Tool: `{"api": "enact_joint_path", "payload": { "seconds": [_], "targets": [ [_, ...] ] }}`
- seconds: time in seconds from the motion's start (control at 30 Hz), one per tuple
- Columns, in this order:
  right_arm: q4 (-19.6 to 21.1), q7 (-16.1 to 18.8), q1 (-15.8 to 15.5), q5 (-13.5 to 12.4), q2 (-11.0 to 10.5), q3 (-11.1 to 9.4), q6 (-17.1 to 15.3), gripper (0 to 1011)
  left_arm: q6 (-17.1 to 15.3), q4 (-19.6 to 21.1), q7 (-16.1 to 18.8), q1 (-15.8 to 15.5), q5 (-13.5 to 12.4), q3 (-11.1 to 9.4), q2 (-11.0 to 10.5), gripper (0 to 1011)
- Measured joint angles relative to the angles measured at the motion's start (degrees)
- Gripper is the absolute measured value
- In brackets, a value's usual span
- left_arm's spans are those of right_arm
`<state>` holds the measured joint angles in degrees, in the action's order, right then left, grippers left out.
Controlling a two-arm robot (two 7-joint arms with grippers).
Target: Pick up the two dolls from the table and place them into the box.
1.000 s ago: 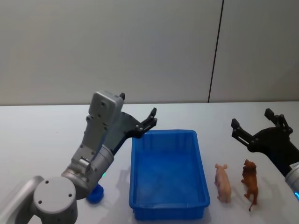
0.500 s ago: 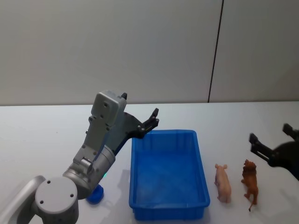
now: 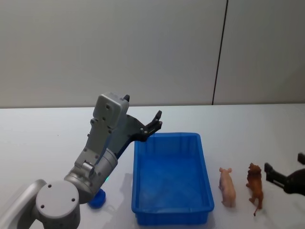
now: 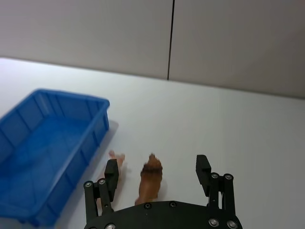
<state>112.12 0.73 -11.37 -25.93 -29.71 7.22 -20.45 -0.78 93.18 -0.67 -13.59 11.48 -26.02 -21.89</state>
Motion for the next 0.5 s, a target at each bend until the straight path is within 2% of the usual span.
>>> {"api": "enact_joint_path", "payload": {
  "seconds": [0.23,0.3,0.4,0.5],
  "targets": [
    [-3.3,0.9,2.5,2.6,1.4,1.5,-5.3,1001,0.0,0.0,0.0,0.0,0.0,0.0,0.0,1001],
    [-3.7,1.0,2.8,2.8,1.6,1.7,-5.5,1001,0.0,0.0,0.0,0.0,0.0,0.0,0.0,1001],
    [-6.7,1.6,5.0,4.9,3.2,2.8,-8.1,1001,0.0,0.0,0.0,0.0,0.0,0.0,0.0,1001],
    [-8.8,2.0,6.6,6.1,4.5,3.6,-9.2,1001,0.0,0.0,0.0,0.0,0.0,0.0,0.0,1001]
  ]
}}
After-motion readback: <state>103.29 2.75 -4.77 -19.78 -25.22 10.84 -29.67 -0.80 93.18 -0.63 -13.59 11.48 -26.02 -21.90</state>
